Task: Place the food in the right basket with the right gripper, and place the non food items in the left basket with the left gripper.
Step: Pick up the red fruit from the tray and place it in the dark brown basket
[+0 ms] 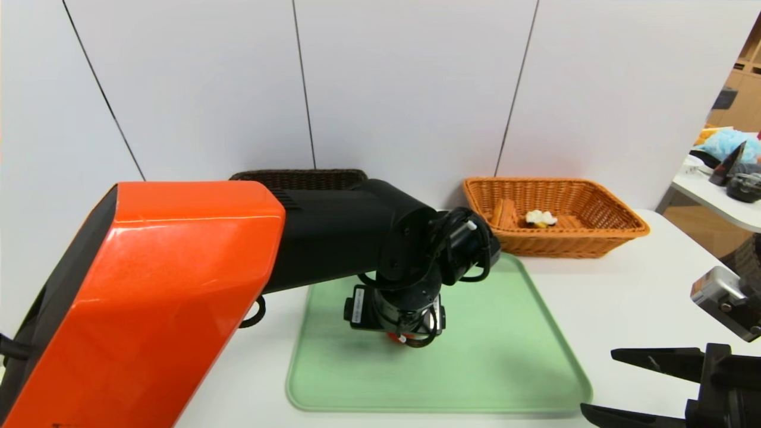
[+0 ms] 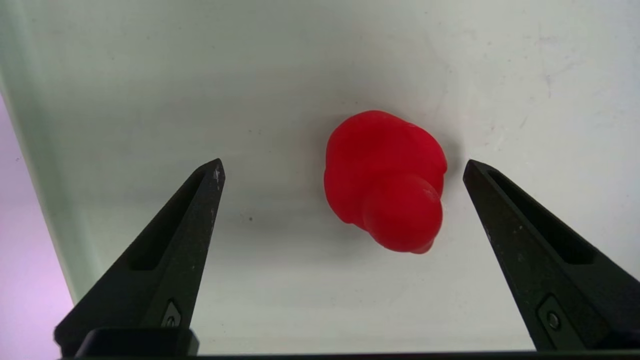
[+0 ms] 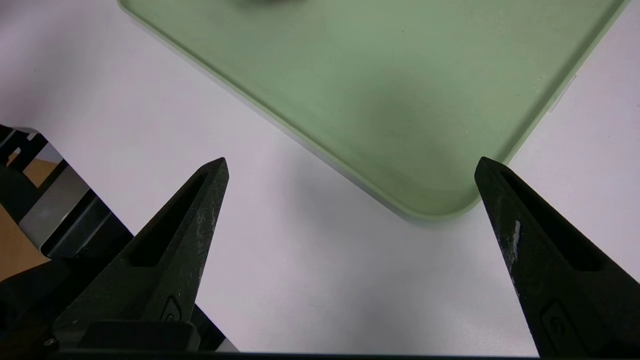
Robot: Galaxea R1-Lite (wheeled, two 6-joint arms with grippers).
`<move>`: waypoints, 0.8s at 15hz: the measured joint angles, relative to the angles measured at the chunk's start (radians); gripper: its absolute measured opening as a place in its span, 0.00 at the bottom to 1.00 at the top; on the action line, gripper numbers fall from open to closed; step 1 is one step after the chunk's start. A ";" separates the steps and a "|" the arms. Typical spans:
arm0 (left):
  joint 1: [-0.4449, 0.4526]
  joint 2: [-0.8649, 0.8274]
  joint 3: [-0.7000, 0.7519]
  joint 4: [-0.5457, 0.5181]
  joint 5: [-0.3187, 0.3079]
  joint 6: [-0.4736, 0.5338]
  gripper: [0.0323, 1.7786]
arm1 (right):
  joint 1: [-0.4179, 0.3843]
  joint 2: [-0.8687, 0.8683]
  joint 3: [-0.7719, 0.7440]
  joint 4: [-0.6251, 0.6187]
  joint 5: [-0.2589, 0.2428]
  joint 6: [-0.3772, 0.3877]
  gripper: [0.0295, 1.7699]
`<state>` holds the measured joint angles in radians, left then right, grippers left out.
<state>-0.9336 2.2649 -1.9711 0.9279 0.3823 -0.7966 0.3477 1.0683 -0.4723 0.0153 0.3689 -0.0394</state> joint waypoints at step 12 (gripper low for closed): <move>0.000 0.002 0.000 0.000 -0.005 0.007 0.86 | 0.000 0.000 -0.001 0.000 0.000 0.000 0.96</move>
<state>-0.9340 2.2672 -1.9711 0.9274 0.3770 -0.7898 0.3481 1.0679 -0.4738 0.0149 0.3685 -0.0389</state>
